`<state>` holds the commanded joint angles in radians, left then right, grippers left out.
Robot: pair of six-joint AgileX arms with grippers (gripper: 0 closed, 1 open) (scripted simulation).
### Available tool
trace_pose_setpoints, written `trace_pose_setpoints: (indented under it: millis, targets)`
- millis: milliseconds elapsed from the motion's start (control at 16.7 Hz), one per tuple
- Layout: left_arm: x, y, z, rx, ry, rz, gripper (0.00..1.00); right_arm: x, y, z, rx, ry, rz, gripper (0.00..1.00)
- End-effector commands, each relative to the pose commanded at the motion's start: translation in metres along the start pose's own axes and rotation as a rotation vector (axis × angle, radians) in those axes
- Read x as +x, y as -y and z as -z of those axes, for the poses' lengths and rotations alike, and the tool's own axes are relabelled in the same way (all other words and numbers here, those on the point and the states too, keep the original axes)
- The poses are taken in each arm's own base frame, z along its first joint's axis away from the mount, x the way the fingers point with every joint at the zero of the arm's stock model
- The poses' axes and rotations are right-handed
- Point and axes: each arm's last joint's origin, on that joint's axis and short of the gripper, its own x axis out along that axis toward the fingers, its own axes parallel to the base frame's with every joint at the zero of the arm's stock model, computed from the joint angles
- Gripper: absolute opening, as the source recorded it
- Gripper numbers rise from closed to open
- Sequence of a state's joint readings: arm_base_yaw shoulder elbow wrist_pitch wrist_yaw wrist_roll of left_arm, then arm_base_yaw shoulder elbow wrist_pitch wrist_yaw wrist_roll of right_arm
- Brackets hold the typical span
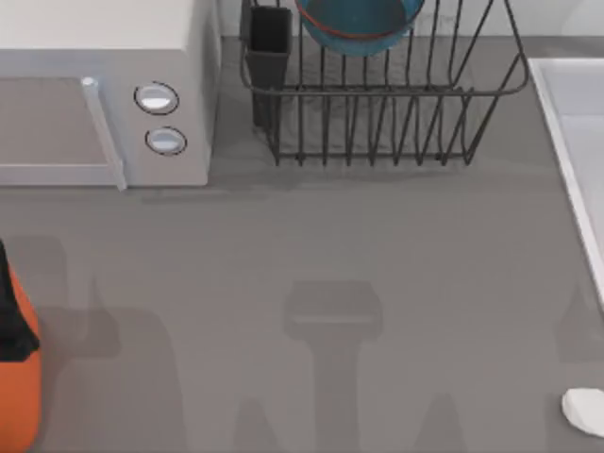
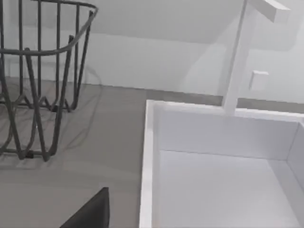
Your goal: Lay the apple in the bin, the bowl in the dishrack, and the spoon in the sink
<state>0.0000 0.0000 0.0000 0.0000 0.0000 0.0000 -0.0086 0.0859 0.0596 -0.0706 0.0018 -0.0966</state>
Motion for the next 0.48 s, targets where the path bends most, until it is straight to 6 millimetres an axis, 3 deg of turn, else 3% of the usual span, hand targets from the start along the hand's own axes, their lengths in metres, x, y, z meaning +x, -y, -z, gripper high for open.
trace_pose_setpoints:
  millis: [480]
  targets:
    - [0.0,0.0,0.0,0.0,0.0,0.0,1.0,0.017,0.007,-0.015,-0.46,-0.484,-0.122,1.0]
